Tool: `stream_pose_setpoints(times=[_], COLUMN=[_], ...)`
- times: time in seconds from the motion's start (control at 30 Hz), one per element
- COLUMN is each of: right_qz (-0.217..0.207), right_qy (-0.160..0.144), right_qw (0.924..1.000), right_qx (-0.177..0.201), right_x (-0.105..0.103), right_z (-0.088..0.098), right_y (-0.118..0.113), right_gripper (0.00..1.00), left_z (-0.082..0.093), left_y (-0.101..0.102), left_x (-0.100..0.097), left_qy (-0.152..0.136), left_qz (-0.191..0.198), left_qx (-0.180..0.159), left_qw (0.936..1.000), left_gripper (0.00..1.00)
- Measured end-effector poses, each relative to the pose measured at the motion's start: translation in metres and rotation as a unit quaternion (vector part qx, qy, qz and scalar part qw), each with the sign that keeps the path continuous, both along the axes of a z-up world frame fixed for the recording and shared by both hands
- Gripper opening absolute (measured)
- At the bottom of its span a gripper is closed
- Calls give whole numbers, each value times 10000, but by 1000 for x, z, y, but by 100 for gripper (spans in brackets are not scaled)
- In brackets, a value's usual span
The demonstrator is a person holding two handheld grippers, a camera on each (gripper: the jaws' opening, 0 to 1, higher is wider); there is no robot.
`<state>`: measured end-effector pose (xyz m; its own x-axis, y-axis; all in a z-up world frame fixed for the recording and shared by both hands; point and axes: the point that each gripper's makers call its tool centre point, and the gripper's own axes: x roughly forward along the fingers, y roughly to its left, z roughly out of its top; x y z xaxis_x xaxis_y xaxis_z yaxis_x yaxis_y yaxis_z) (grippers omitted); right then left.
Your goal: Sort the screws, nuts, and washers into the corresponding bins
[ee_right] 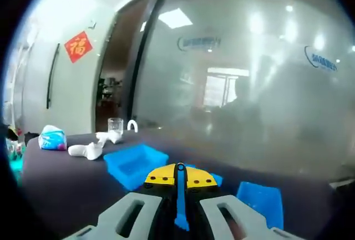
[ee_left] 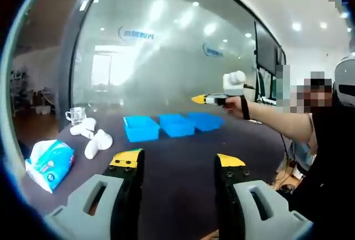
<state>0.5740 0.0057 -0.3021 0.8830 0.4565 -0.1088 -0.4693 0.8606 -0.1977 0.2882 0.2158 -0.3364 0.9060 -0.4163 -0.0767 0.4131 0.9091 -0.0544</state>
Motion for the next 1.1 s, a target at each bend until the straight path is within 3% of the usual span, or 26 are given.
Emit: stream_pose_setpoints(times=[0.17,0.37,0.6,0.7,1.1], right_qz=[-77,-120,-153,-113,62], right_qy=[172,394,472,384,318], right_qw=[9998,9992,9987,9991,9994], right_qx=[-10,-22,-87,-134,115], right_x=[27,45,46,42,21], right_z=[-3,-15,-24,-23,-7], right_y=[7,10,12,15,12], right_gripper=[2,2,5,25,28], left_z=[-1,-1,-1,0,4], left_y=[0,1,3,1,-1], left_x=[0,0,0,-1,-3], left_qy=[13,1,12,2,-10], left_qz=[-5,-2,38,24,-38], left_qx=[-18,-9,9,-25,-60], left_qw=[10000,10000,10000,10000,10000], left_gripper=[49,49,49,49,49])
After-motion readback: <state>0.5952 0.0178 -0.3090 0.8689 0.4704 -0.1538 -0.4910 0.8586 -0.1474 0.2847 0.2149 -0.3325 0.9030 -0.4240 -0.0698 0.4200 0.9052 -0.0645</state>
